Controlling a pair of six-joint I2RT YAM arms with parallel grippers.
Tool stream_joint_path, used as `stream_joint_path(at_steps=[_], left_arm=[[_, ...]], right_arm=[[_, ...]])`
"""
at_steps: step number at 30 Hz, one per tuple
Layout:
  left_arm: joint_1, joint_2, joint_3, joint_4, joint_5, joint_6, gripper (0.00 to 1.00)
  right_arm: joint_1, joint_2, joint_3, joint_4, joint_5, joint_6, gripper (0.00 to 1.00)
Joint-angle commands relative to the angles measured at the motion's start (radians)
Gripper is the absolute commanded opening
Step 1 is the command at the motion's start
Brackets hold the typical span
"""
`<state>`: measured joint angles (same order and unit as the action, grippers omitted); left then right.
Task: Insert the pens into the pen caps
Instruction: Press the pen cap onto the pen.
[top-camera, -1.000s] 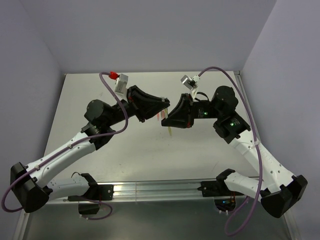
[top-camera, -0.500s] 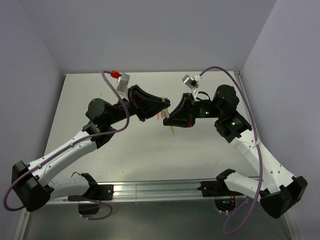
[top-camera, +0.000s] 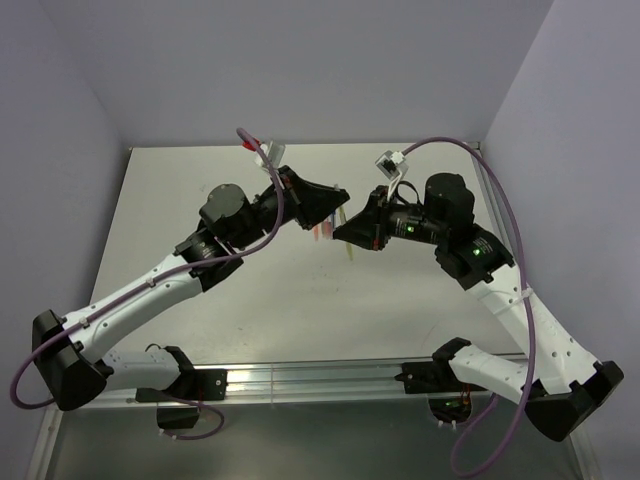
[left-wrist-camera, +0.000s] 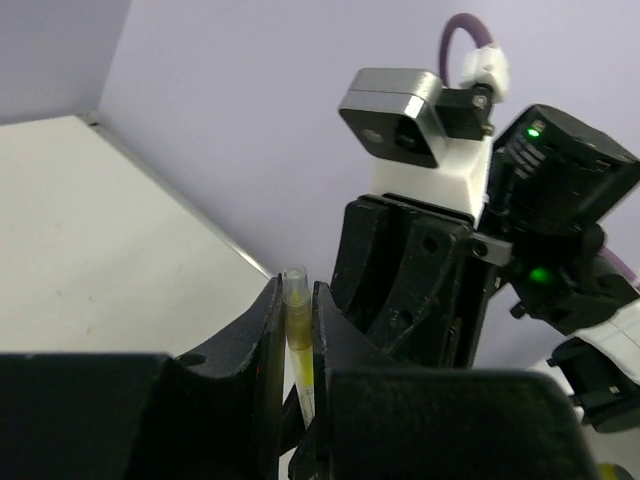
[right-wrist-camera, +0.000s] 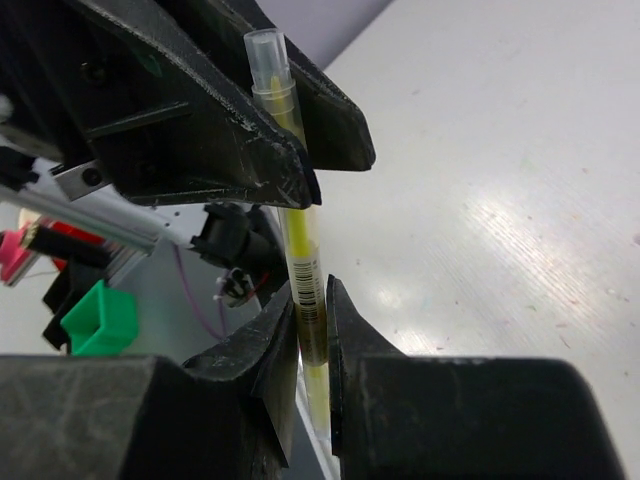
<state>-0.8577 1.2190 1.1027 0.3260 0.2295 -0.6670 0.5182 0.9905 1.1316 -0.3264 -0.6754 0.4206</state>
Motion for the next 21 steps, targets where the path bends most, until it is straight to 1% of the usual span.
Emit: stream_joint_path(at_steps=[1,6,7,9,10,14,16,18,21], left_arm=[[-0.095,0.034,-0.003,-0.352,0.107,0.004,0.00],[-0.107,0.077,0.062,-0.458,0.004,-0.032,0.00],[-0.116,0.077,0.066,-0.479,-0.039,-0.036,0.00],[-0.124,0.089,0.089,-0.514,-0.073,-0.042,0.00],[-0.130,0.096,0.100,-0.563,-0.123,-0.046,0.00],[-0.144,0.116,0.141,-0.625,-0.171,-0.045,0.00],[-0.150,0.114,0.146,-0.631,-0.170,-0.040,0.00],[-0.152,0.105,0.137,-0.621,-0.156,-0.022,0.00],[-0.150,0.080,0.112,-0.595,-0.136,0.013,0.00]], right_arm=[[-0.018,-0.004,0.128,0.204,0.319,0.009,0.00],[0.034,0.014,0.161,0.136,0.451,-0.048,0.00],[0.043,0.019,0.166,0.127,0.473,-0.054,0.00],[0.063,0.025,0.175,0.110,0.520,-0.069,0.00],[0.069,0.027,0.178,0.106,0.534,-0.074,0.00],[0.086,0.034,0.192,0.083,0.595,-0.085,0.00],[0.091,0.039,0.192,0.072,0.616,-0.091,0.00],[0.091,0.040,0.192,0.072,0.611,-0.094,0.00],[0.091,0.037,0.185,0.087,0.554,-0.094,0.00]])
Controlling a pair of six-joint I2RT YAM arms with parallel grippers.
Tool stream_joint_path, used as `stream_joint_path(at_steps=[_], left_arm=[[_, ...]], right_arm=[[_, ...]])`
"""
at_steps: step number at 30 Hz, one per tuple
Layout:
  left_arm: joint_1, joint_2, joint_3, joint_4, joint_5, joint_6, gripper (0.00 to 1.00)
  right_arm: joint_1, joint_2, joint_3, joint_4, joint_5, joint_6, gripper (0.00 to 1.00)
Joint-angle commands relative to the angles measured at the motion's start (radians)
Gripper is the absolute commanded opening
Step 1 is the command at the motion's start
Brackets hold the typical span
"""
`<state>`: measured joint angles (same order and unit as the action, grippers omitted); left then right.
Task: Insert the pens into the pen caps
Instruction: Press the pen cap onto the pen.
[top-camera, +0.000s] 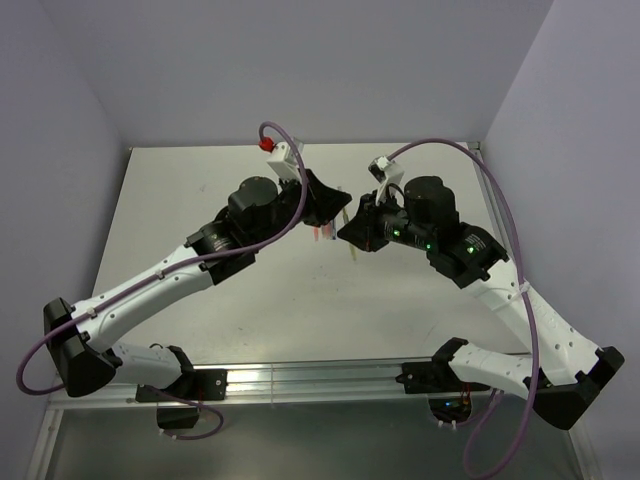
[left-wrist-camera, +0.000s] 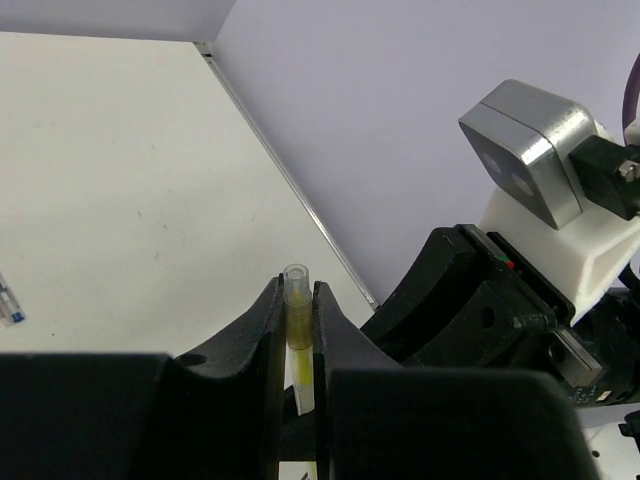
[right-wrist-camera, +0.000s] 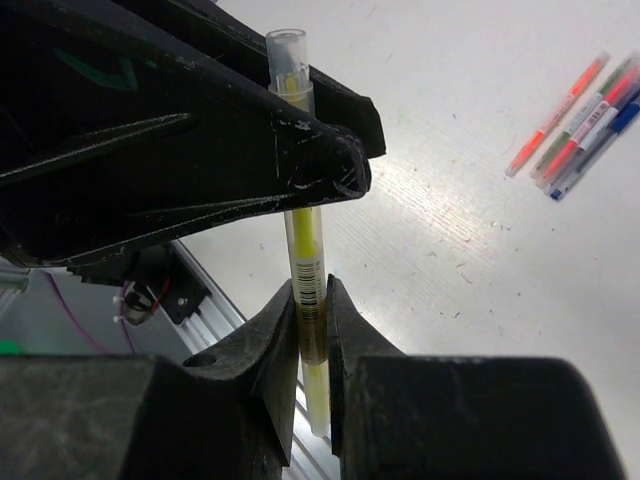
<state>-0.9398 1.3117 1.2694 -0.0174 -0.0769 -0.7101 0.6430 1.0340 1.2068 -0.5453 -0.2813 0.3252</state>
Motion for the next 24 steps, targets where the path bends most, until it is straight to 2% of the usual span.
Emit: stream_joint_path(at_steps=[1,4,10,16,17,24], left_arm=[[-0.067,-0.015,-0.056,-0.251,0.177,0.066,0.00],[-0.042,-0.055,-0.100,-0.172,0.281,0.098,0.00],[0.055,-0.127,-0.217,0.000,0.575,0.115,0.00],[0.074,-0.154,-0.274,0.088,0.747,0.149,0.00],[0.081,-0.154,-0.300,0.137,0.811,0.135,0.00],[0.116,-0.166,-0.357,0.266,0.928,0.095,0.00]], right_arm=[[-0.034,-0.011,0.106,0.312,0.128,0.003,0.00],[-0.036,-0.018,0.099,0.329,0.081,0.009,0.00],[-0.057,-0.040,0.086,0.370,-0.016,0.041,0.00],[-0.103,-0.051,0.065,0.426,-0.125,0.084,0.00],[-0.109,-0.052,0.057,0.438,-0.146,0.106,0.00],[-0.198,-0.055,0.002,0.597,-0.376,0.232,0.00]])
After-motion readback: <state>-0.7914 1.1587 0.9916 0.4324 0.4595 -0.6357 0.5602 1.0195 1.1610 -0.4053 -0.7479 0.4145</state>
